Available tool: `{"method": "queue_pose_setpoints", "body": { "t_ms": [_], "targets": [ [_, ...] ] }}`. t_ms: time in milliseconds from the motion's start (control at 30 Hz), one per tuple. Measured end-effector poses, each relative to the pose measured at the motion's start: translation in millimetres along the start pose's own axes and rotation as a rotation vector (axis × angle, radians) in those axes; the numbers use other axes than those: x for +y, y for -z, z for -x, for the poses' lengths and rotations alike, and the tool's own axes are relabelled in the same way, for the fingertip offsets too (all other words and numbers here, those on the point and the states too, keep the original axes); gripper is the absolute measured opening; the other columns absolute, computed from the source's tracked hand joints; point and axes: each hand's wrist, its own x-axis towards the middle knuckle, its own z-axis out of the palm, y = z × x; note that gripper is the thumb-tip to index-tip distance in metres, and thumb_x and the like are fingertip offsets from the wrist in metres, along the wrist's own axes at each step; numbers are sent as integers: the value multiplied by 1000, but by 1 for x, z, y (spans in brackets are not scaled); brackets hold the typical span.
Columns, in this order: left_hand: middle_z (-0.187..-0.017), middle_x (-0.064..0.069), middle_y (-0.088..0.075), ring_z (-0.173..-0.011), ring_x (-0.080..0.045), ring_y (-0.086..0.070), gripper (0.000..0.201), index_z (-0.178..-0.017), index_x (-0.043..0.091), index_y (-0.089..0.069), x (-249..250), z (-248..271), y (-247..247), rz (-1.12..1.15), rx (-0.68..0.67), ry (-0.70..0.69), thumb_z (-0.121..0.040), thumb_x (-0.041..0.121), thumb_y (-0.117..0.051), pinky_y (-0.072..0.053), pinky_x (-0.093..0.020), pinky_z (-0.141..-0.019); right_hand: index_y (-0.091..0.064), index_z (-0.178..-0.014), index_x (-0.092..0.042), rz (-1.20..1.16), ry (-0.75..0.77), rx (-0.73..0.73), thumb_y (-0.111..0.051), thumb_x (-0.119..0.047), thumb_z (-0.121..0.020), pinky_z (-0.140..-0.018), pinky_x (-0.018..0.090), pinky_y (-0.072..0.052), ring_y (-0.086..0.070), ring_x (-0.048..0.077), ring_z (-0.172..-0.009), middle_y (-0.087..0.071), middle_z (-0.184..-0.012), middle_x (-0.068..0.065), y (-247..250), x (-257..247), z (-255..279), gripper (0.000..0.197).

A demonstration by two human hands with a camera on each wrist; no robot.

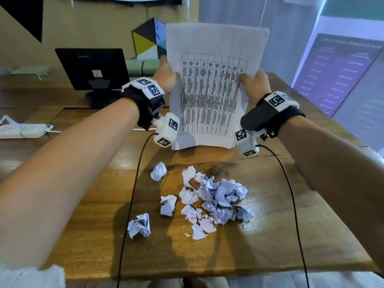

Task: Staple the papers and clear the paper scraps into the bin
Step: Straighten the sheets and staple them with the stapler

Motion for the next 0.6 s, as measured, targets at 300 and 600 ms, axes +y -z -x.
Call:
{"method": "queue_pose_setpoints", "body": {
  "t_ms": [300, 600],
  "targets": [
    [-140, -14, -48, -128, -27, -47, 47, -136, 3, -34, -33, 10, -3, 85, -8, 33, -92, 2, -51, -38, -39, -106, -55, -118, 0, 26, -34, -110, -61, -15, -74, -95, 47, -51, -64, 29, -103, -66, -113, 15, -1, 21, 0, 47],
    [-143, -14, -46, -133, -26, -43, 45, -138, 2, -37, -44, 20, -3, 45, -60, 2, -94, -2, -45, -32, -43, -114, -56, -118, 3, -11, -84, -90, -53, -2, -85, -87, 32, -49, -60, 24, -96, -65, -108, 14, -5, 17, 14, 33]
  ]
}}
